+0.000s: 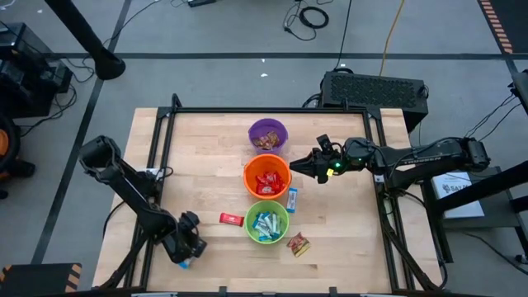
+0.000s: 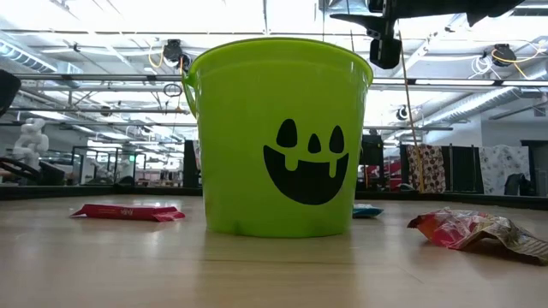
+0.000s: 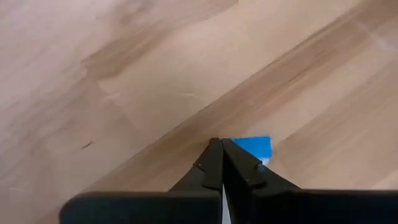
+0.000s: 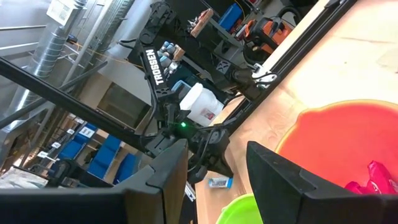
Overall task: Sort candy by brand, put in halloween buckets
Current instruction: Put blue chocolate bar into the green bucket
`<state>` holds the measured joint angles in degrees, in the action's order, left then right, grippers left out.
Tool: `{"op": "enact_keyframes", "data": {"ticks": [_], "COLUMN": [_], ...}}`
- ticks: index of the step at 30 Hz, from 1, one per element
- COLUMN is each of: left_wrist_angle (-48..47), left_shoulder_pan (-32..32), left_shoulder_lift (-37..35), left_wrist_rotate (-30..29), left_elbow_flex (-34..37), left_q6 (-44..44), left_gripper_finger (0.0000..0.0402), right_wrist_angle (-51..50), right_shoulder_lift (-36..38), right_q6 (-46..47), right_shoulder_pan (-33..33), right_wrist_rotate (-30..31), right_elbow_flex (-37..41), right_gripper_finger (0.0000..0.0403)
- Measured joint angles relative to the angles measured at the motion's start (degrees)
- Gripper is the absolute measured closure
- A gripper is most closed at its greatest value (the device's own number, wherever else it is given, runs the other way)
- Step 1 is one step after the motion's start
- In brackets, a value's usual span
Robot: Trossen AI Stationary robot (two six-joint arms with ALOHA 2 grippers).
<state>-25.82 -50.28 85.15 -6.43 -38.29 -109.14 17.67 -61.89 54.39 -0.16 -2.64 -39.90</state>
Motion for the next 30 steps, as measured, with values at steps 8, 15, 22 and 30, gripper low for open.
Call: {"op": "enact_keyframes", "data": {"ticks": [8,15,22,30], "left_wrist_angle": [-0.6,-0.6,-1.8,-3.3], "left_shoulder_pan": [0.0,-1.5,-9.2,-13.7], "left_shoulder_lift": [0.0,-0.1,0.0,3.7], "left_wrist_rotate": [-6.2,6.1,7.5,1.4], "left_elbow_flex": [-5.2,-7.8,-9.1,-9.0], "left_q6": [0.0,-2.1,-10.6,-2.1], "left_gripper_finger": [0.0400,0.0392,0.0324,0.0208], "right_wrist_angle": [-0.1,0.0,0.0,-0.3], "right_shoulder_lift": [0.0,0.0,0.0,0.0], "right_q6": [-0.4,-0.5,-0.7,-1.6], "right_shoulder_pan": [0.0,0.0,0.0,0.0], "right_wrist_rotate": [0.0,-0.1,-0.4,-0.4], "right_elbow_flex": [0.0,0.0,0.0,0.0], "right_gripper_finger": [0.0248,0.0248,0.0248,0.0248]}}
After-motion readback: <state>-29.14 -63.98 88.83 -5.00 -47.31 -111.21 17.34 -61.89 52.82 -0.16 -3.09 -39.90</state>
